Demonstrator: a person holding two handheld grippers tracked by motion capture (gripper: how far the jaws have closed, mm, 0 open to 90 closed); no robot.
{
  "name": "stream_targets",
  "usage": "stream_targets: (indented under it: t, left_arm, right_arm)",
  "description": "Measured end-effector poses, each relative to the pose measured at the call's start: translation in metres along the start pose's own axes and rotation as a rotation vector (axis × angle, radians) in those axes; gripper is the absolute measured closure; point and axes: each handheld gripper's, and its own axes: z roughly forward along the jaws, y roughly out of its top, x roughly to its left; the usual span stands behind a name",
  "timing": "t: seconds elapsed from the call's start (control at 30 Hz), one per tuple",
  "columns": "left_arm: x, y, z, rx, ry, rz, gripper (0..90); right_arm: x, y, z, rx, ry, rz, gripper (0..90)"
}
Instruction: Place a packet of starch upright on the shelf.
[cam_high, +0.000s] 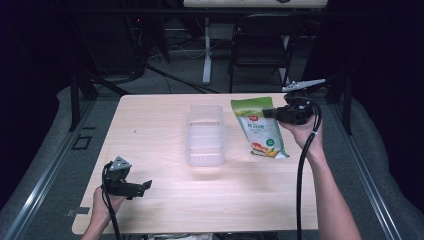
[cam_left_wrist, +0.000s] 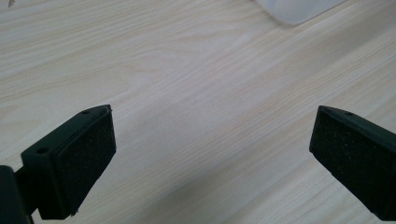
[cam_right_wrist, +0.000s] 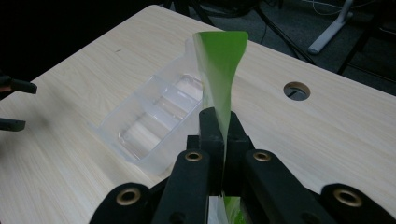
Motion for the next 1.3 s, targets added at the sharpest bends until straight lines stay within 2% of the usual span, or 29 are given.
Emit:
stream_targets:
  t: [0.57,1.3]
  left_arm:
    - [0.000,0.000,0.002,0.011,-0.001,-0.006,0.5]
    - [0.000,0.000,0.002,0.008,-0.002,-0.002,0.5]
  right_arm:
    - [0.012,0.034,-0.008,-0.033,0.015,-0.063,90.0]
    - [0.045,0.070,0.007,-0.058,0.088,-0.141,90.0]
